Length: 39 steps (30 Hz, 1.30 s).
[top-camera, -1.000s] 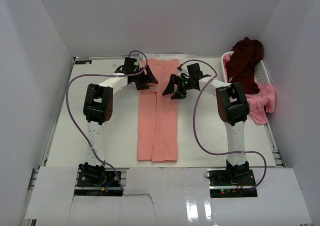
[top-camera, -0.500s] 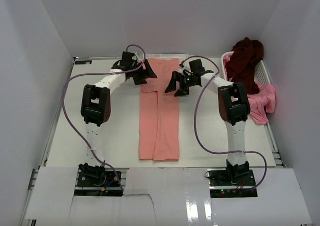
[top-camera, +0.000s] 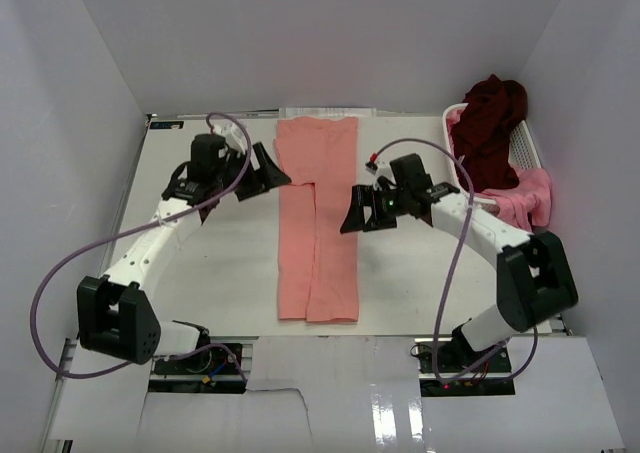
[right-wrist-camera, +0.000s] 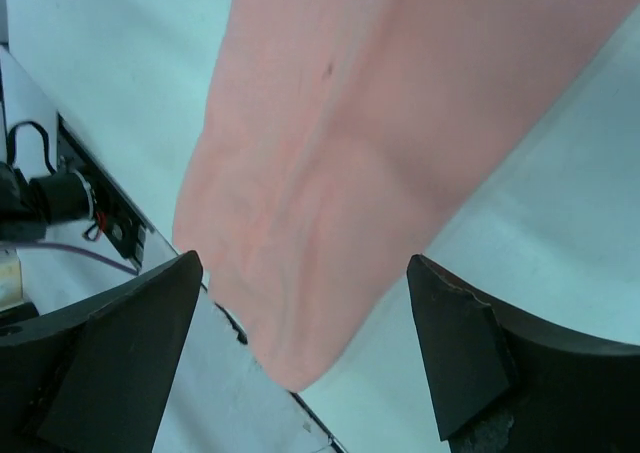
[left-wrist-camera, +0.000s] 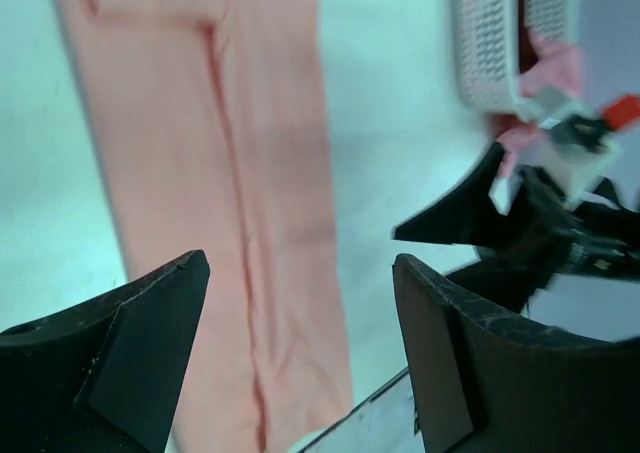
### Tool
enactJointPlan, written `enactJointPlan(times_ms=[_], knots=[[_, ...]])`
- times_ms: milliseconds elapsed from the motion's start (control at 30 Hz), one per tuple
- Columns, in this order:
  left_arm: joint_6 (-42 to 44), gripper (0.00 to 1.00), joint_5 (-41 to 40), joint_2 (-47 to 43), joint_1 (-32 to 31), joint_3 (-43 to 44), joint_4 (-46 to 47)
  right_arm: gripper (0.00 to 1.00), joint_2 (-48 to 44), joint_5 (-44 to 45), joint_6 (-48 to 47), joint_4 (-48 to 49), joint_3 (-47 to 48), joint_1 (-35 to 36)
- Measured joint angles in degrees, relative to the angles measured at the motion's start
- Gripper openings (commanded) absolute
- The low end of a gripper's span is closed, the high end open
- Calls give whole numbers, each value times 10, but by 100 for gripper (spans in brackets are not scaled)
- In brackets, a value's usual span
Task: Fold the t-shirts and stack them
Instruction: Rotate the tshirt 90 degrees, then grab the bottom of the folded rectangular tshirt with both arms
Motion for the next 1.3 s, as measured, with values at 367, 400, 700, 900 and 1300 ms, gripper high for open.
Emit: enactJointPlan(times_ms=[367,400,700,900,1300], knots=[[-59,81,-37,-118,-103,-335,-60,85,-172,97,72,-29,-260,147],[-68,80,-43,-131,-122,-342,-62,85,-177,104,79,-29,-264,158],[-141,80,-120,-169,-231,-369,-76,79,-188,151,134,-23,-279,229],[-157,80,-170,-142,-258,-371,-95,70,-159,165,154,-9,-279,259],[-174,70,-219,-118,-268,-367,-103,27,-127,178,174,20,-279,275]])
